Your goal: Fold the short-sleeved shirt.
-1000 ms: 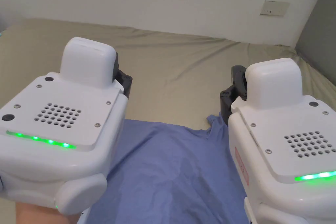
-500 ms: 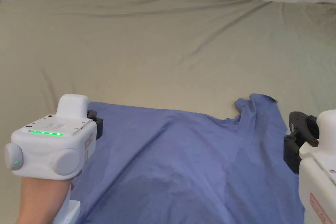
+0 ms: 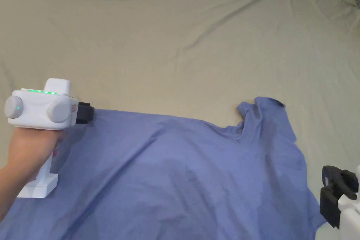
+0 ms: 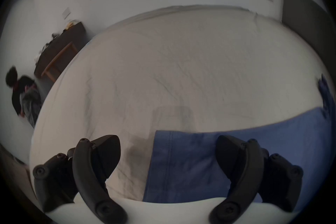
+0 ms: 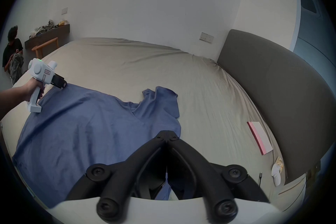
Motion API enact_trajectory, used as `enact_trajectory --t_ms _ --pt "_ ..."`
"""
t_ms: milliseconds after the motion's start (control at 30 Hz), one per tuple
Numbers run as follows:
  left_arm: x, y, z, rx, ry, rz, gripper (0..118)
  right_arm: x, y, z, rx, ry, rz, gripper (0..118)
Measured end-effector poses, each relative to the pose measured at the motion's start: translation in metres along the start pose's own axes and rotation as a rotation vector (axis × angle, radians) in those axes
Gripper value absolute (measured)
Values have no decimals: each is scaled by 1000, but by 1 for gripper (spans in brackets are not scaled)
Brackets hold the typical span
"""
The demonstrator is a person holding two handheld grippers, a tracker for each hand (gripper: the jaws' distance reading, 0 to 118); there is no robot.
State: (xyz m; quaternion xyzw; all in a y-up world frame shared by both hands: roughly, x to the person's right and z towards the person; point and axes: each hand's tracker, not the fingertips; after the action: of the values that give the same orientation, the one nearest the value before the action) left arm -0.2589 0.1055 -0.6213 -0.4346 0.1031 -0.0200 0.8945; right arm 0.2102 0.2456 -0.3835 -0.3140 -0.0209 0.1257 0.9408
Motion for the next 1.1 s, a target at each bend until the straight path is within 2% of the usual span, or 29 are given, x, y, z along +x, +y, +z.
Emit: enact_trajectory --t_ms 33,67,100,133,167,233,333,400,433,467,533,567,733,867,900,1000,1033,1100 --pt "-3 0 4 -28 -50 15 68 4 -2 -3 -4 -2 -4 1" --pt "-3 -2 11 -13 -157 44 59 5 -2 -5 -8 -2 -8 1" --pt "2 -4 22 25 -116 -21 59 7 1 -8 -12 -1 -13 1" --pt "9 -6 26 38 -60 -100 8 8 3 -10 -13 2 -14 1" --pt "15 -9 35 63 -19 -190 0 11 5 -14 -14 5 -12 1" --pt "13 -14 52 75 -78 -190 0 16 14 -21 -14 12 -7 1" --pt "2 -20 97 183 -52 -178 0 29 30 -41 -34 36 -26 2" --pt "-13 -22 128 232 -52 -170 0 40 42 -64 -107 85 -44 5" --pt "-19 -24 144 254 -53 -171 0 42 46 -75 -131 95 -54 18" --pt "-24 -26 159 249 -58 -178 0 46 50 -90 -167 112 -56 39" --pt "-37 -30 181 279 -61 -180 0 54 49 -124 -217 117 -71 102" --pt "-41 -33 191 284 -59 -183 0 55 46 -141 -242 121 -76 110" --pt "-54 -47 218 282 -57 -204 0 55 27 -223 -432 115 -47 111" --pt "-57 -62 220 265 -56 -197 0 40 10 -242 -491 136 -49 109" --pt "-57 -65 218 259 -52 -199 0 35 7 -240 -484 141 -49 105" --pt "-56 -70 217 249 -46 -201 0 27 6 -227 -435 149 -38 78" --pt "-55 -71 218 248 -50 -197 0 30 9 -225 -433 200 -65 72" --pt "-54 -72 219 254 -50 -191 0 30 15 -223 -445 203 -40 69"
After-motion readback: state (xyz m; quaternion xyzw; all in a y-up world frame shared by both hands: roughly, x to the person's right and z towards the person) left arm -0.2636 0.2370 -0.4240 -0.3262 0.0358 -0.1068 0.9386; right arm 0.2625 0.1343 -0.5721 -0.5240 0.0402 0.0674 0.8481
